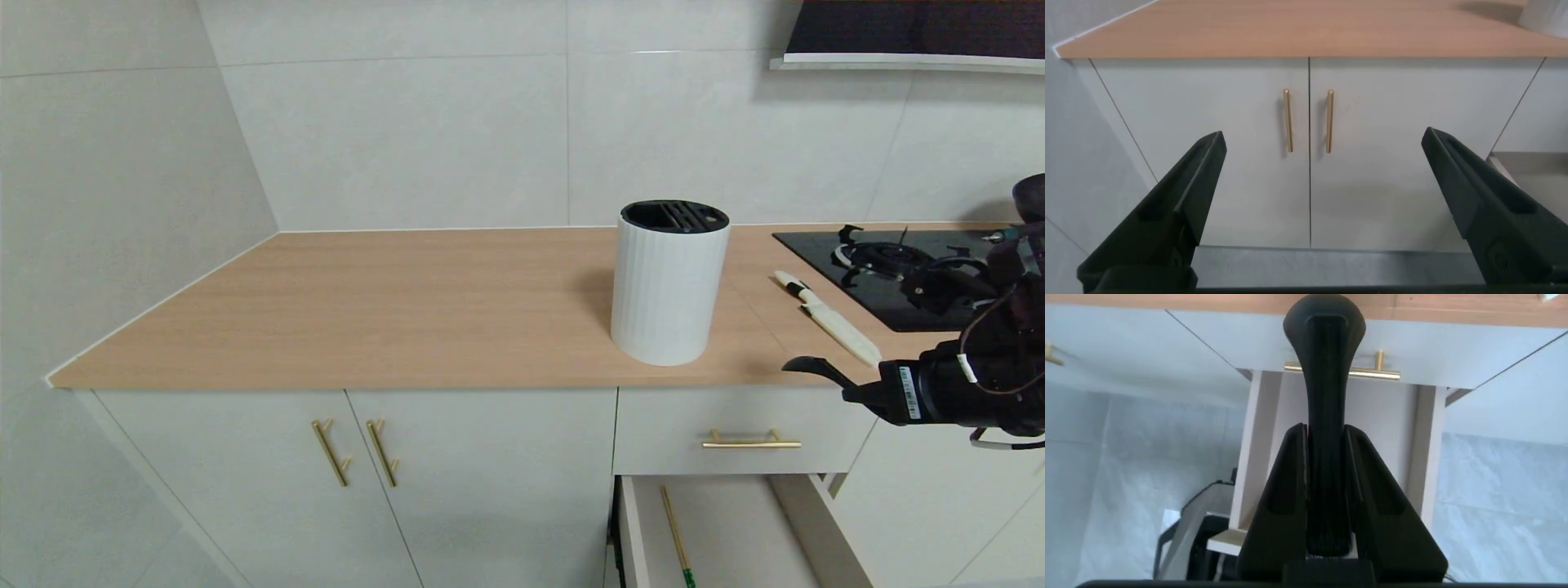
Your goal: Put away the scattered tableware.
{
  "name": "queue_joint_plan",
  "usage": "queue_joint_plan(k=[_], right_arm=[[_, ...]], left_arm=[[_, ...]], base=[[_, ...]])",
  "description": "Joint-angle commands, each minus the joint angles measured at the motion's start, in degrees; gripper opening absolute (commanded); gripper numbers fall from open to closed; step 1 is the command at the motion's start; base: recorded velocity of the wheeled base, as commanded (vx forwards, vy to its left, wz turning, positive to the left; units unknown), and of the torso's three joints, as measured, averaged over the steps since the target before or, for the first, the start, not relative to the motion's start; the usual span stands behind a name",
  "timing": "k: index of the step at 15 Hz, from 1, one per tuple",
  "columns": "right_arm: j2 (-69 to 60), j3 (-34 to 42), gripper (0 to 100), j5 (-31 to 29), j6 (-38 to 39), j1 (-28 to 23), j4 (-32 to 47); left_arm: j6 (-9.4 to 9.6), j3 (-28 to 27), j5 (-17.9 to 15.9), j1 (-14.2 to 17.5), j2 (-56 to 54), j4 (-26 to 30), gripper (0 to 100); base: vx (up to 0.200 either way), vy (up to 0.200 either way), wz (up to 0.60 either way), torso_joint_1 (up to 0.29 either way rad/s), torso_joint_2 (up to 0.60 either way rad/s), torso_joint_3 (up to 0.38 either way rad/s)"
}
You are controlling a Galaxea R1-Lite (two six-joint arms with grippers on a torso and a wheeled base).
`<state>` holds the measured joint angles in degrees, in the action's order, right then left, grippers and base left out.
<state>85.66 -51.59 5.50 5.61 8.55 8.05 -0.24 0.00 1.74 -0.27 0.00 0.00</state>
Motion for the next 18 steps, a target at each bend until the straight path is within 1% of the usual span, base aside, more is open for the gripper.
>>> queue_joint_plan(k=[1,10,18], right_arm=[[0.6,0.3,0,0.0,0.0,0.8,0.0],[0.6,1.3,0,0.0,-0.9,1.5,0.0],[4.1,1.6,0,0.1,-2.6,1.5,0.0]], left_arm=[[-0.02,0.0,0.0,0.0,0.0,0.0,100],[-0.02,0.0,0.0,0.0,0.0,0.0,100],[-0.02,0.0,0.0,0.0,0.0,0.0,100]], base=[[0.0,0.0,0.0,-0.183,0.39,0.222],[0.0,0.0,0.0,-0.196,0.48,0.277],[0.0,0.0,0.0,-0.159,0.46,0.3]])
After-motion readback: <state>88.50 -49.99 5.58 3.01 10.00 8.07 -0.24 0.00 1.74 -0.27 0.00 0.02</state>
